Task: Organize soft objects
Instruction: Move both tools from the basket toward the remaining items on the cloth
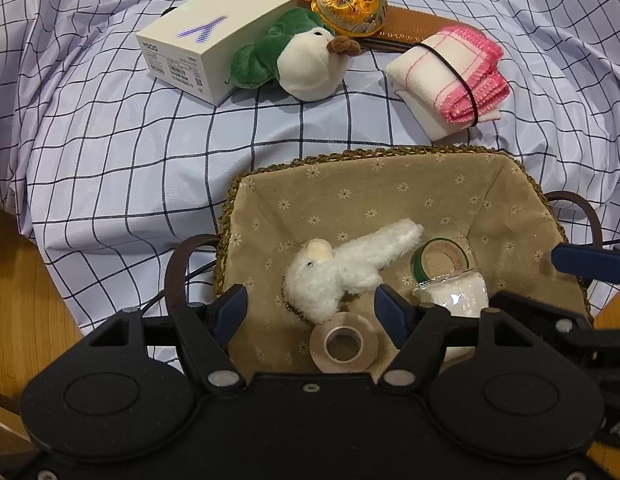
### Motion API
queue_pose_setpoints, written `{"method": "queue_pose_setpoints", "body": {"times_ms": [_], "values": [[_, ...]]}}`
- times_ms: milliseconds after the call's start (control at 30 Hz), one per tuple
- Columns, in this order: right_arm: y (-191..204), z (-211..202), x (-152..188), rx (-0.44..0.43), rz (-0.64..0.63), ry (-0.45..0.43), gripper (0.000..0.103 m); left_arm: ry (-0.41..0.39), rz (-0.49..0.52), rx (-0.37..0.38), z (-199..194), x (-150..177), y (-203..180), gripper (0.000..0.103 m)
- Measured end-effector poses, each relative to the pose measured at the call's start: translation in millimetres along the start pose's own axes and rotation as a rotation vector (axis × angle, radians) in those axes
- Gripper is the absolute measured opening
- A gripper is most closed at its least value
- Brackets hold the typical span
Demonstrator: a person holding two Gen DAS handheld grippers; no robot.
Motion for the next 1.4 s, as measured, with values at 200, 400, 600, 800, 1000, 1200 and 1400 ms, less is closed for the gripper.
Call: {"method": "queue_pose_setpoints", "body": {"times_ms": [200, 400, 600, 800, 1000, 1200, 1400], "values": [[-0.3, -2.4, -5.2, 0.028, -0.005, -0.010, 0.060, -0.017, -0.019, 0.027, -4.8, 1.9, 4.1, 0.066], [-2.1, -6.0, -15.6, 0.061, -0.008, -0.029, 0.060, -0.044, -0.035, 0.051, -9.6, 0.8, 9.4, 0.066], [-6.0, -10.1, -32.6, 0.086, -0.006, -0.057, 0.060, -0.089, -0.050, 0.072, -17.5, -7.8, 14.7, 0.066], [-11.2, -13.0, -55.2, 0.095, -0.004, -0.091, 0.060, -0.137, -0.059, 0.074, -24.0, -24.3, 23.9, 0.066], [-14.3, -17.8, -83.6, 0.100, -0.024, -0.135, 0.060, -0.187, -0.101, 0.088, -30.3, -56.6, 42.5, 0.066], [-21.6, -21.0, -126.5, 0.106, -0.032, -0.202, 0.061, -0.220, -0.197, 0.108, -29.8, -104.4, 74.1, 0.066], [-41.5, -9.8, -177.5, 0.119, 0.010, -0.240, 0.061, -0.226, -0.298, 0.101, -16.9, -150.2, 109.6, 0.066]]}}
Point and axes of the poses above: each gripper's, at about its wrist camera, not at the fingertips, and z roughly the way its jaws point, y to its left, x to its underside, the point moved 5 cm from there along z, roughly the way its jaws point, and after that the axes turned 5 degrees about -x, right-handed, at the moved point
